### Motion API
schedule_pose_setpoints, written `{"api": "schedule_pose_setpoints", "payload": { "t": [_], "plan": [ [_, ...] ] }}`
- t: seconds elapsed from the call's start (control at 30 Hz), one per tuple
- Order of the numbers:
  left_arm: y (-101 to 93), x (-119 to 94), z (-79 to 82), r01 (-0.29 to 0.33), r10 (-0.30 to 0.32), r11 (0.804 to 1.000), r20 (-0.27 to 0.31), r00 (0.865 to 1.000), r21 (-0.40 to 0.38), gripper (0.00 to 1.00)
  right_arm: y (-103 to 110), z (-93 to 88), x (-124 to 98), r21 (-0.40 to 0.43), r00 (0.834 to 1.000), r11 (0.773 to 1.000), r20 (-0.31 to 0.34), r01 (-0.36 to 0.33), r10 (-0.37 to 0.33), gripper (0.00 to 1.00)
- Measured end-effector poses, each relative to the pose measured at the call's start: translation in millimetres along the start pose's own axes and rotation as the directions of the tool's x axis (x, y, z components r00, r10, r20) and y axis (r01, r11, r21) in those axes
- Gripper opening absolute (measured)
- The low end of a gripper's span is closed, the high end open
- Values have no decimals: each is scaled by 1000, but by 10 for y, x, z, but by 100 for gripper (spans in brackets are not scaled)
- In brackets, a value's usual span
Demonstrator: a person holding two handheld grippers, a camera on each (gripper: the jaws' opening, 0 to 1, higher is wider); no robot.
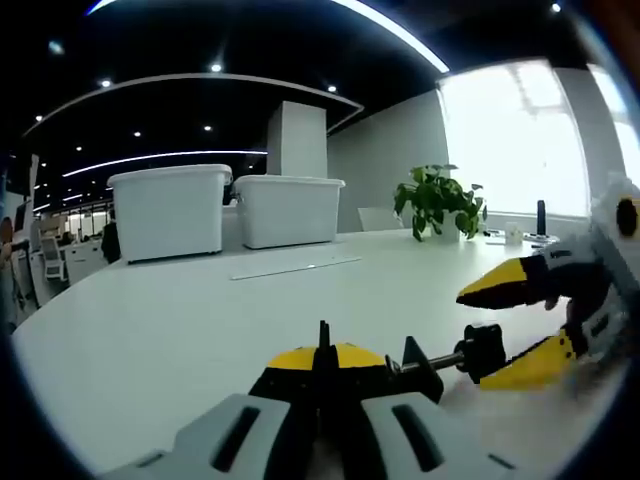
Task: Clamp the fixed fixture on the desktop, loosen the retaining clip, secure it to the edge of the desk, and tighten the retaining clip.
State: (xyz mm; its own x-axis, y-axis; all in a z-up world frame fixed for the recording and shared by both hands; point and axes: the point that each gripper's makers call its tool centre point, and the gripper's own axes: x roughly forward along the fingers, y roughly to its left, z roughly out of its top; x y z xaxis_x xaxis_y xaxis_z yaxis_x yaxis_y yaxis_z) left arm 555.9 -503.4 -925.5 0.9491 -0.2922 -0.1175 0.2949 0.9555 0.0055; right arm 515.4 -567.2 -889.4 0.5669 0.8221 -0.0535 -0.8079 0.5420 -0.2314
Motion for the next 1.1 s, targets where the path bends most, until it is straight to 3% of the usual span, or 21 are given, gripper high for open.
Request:
{"api": "schedule_pose_setpoints", "payload": {
  "t": [0.03, 0.1, 0.17, 0.3, 0.53, 0.6, 0.7, 0.77, 0.83, 0.9, 0.93, 1.0, 1.03, 1.1],
  "plan": [
    [0, -1, 1, 0, 0, 1000, 0, 1000, -2, 4, -68, 7, -8, 115, 1000, 993, 7, -3, 2, 36],
    [0, -3, 2, 0, 0, 1000, 0, 1000, -5, 4, -102, 42, -33, 270, 997, 961, 60, -61, 47, 36],
    [-8, 0, 3, 3, -3, 1000, 1, 1000, -3, 4, -196, -102, -46, 345, 999, 938, 24, -35, 28, 36],
    [-25, 4, 4, 8, -8, 1000, 1, 1000, 0, 4, -193, -365, -43, 438, 998, 899, -59, 2, 27, 35],
    [-30, 3, 6, 10, -10, 1000, 2, 1000, -7, 4, -158, -355, -28, 517, 998, 856, -49, -16, 47, 25],
    [-32, 5, 7, 11, -11, 1000, 2, 1000, -6, 4, -115, -321, -32, 552, 998, 833, -36, -28, 58, 23],
    [-28, 3, 7, 11, -11, 1000, 2, 1000, -4, 4, -103, -402, -20, 648, 993, 761, -90, 5, 70, 23],
    [-27, 2, 7, 11, -11, 1000, 2, 1000, -2, 4, -54, -397, -19, 667, 991, 745, -90, -15, 100, 20],
    [-30, 0, 7, 12, -12, 1000, 2, 1000, 0, 4, -60, -393, -2, 650, 991, 760, -97, -5, 89, 20],
    [-31, -3, 8, 11, -11, 1000, 2, 1000, 1, 4, -38, -386, -8, 608, 991, 794, -101, -11, 91, 19],
    [-33, -3, 9, 12, -12, 1000, 3, 1000, 3, 4, -30, -378, -11, 604, 991, 797, -103, -9, 89, 19],
    [-39, -5, 11, 12, -12, 1000, 4, 1000, 4, 4, -30, -346, -13, 517, 992, 856, -99, -15, 77, 17],
    [-39, -5, 11, 12, -12, 1000, 3, 1000, 4, 4, -21, -320, -14, 427, 993, 904, -100, -11, 60, 17],
    [-38, -5, 9, 12, -12, 1000, 2, 1000, 2, 4, 33, -270, -22, 229, 995, 973, -89, -15, 36, 17]
  ]
}}
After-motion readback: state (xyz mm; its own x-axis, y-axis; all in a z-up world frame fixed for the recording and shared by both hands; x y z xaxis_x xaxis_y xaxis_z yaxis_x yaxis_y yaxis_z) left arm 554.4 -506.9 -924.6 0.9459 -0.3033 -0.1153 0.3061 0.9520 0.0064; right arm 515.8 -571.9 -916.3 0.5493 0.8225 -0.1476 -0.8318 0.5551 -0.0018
